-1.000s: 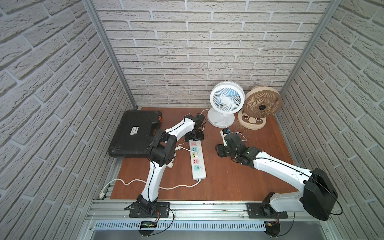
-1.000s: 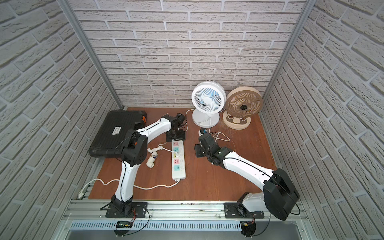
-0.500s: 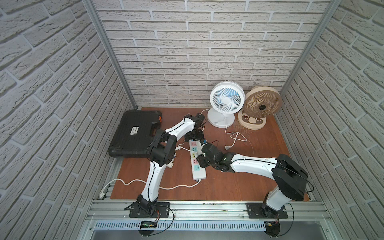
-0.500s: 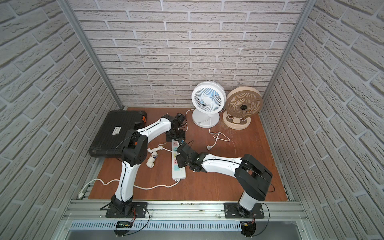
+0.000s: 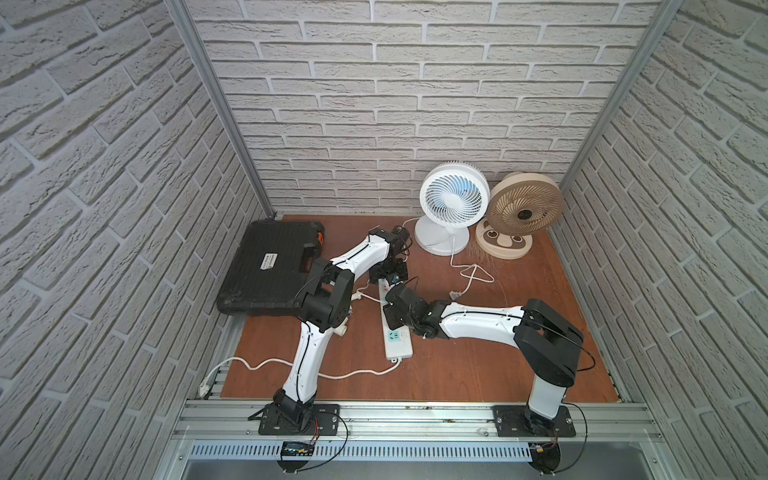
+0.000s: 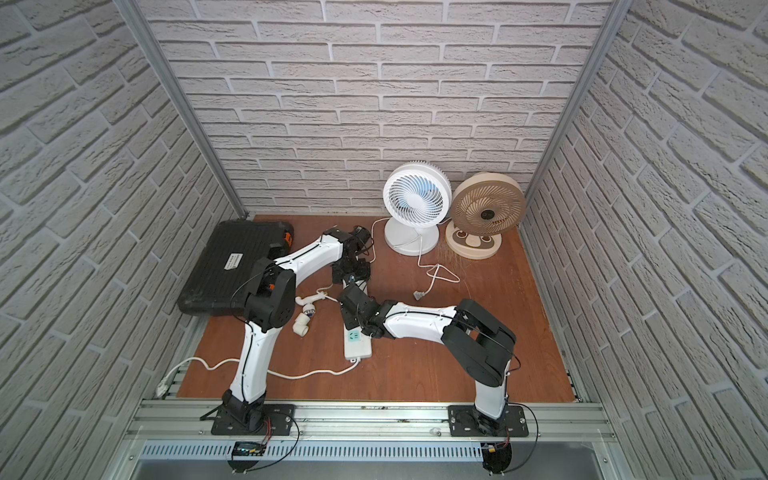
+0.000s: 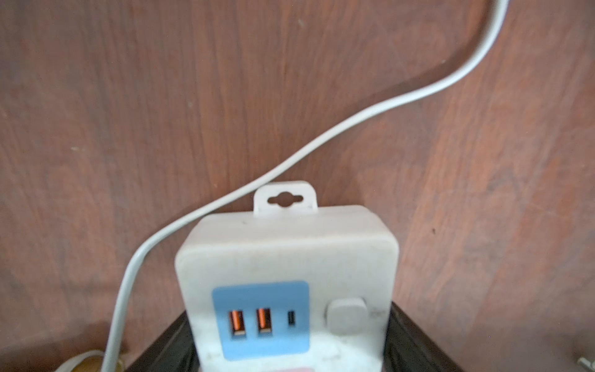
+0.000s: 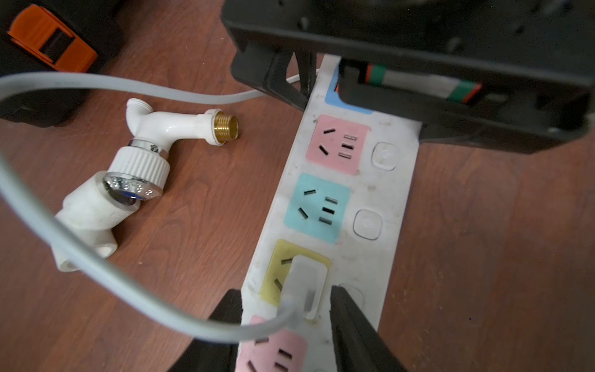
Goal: Unplug the desk fan from the power strip
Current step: Remove the plug from the socket.
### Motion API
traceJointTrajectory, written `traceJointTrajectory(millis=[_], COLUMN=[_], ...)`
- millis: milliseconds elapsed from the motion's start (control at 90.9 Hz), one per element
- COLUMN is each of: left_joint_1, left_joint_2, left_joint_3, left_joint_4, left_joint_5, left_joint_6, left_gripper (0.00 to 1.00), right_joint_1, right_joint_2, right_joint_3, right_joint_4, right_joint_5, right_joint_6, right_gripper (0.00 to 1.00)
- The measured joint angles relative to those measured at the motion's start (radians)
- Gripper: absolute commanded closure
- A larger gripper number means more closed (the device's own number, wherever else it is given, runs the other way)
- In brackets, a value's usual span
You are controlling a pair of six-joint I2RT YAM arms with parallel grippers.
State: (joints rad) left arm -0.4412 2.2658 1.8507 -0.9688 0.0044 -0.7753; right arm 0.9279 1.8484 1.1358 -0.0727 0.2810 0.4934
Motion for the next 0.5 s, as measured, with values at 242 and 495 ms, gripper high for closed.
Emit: traceJointTrajectory(millis=[242, 495], left_joint_1=[0.003, 0.013], left_joint_2=[0.0, 0.0], left_joint_3=[0.0, -0.002], left_joint_4=[0.0, 0.0], left_joint_5=[0.008, 0.033], left_joint_6=[0.002, 0.006], left_gripper=[1.0, 1.0], right_joint_1=[0.0, 0.004], right_joint_2=[0.041, 0.046], right_joint_3=[0.027, 0.029], right_joint_4=[-0.023, -0.035], right_joint_5=[0.047, 0.067], right_joint_6=[-0.004, 0.001], right_gripper=[0.62, 0.79])
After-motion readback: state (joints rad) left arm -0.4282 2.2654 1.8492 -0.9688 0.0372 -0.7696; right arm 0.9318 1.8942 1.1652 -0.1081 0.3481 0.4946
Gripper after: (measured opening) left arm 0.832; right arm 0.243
